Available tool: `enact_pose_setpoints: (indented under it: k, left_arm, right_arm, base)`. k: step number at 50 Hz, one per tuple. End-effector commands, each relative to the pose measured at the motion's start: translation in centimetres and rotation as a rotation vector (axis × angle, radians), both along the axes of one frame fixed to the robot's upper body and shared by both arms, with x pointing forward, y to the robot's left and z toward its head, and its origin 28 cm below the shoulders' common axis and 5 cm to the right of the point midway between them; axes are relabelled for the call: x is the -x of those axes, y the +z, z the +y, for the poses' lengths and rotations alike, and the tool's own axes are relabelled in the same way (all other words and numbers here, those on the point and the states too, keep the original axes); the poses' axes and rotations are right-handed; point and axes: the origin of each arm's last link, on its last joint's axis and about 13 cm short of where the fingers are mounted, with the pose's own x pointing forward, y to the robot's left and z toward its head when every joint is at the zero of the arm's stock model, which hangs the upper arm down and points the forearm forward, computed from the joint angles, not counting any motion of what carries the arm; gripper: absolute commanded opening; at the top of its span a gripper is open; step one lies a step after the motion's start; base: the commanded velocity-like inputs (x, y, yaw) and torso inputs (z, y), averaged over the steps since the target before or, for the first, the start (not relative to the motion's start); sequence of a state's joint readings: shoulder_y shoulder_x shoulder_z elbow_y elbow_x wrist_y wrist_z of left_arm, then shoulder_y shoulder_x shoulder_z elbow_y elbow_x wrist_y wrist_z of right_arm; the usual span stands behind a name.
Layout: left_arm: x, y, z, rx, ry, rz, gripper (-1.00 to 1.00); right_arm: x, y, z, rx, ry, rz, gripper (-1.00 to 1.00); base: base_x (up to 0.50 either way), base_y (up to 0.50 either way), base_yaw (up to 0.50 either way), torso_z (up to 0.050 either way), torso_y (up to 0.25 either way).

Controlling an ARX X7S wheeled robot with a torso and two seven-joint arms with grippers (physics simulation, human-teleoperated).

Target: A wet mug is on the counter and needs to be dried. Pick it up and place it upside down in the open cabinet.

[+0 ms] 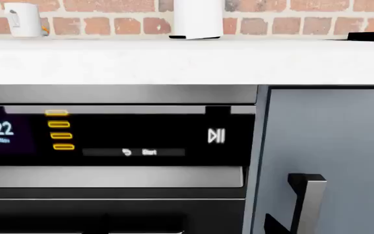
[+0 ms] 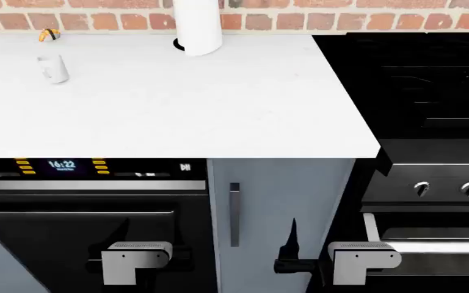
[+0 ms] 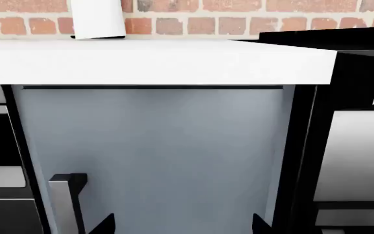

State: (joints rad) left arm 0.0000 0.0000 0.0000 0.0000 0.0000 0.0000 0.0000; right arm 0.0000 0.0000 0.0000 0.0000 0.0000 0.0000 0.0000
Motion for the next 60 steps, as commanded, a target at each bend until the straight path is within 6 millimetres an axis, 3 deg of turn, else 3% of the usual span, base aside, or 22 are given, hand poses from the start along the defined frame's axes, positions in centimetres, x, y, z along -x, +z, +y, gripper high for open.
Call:
enact_pose_setpoints:
  k: [1, 12, 49, 55, 60]
  left_arm:
    - [0.0, 0.0, 0.0, 0.003, 0.002, 0.001, 1.0]
    - [0.3, 0.4, -0.1, 0.014, -0.006, -0.024, 1.0]
    - [0.3, 0.2, 0.0, -0.005, 0.016, 0.011, 1.0]
    - [0.4, 1.1, 0.0, 0.024, 0.018, 0.019, 1.0]
    - [0.7, 3.8, -0.3, 0.019, 0.0, -0.005, 1.0]
  right_arm:
    - [0.0, 0.0, 0.0, 0.001, 0.0, -0.001, 1.0]
    - [0.2, 0.1, 0.0, 0.006, 0.001, -0.008, 1.0]
    - [0.3, 0.1, 0.0, 0.018, 0.008, -0.012, 1.0]
    - [0.4, 0.4, -0.1, 0.039, -0.003, -0.022, 1.0]
    - [0.8, 2.6, -0.2, 0.04, 0.008, -0.037, 1.0]
  base:
    - [0.0, 0.0, 0.0, 0.0, 0.0]
    - [0.0, 0.0, 0.0, 0.003, 0.0]
    - [0.0, 0.0, 0.0, 0.05, 0.0]
    - [0.0, 0.0, 0.0, 0.05, 0.0]
    - [0.0, 0.0, 0.0, 0.004, 0.0]
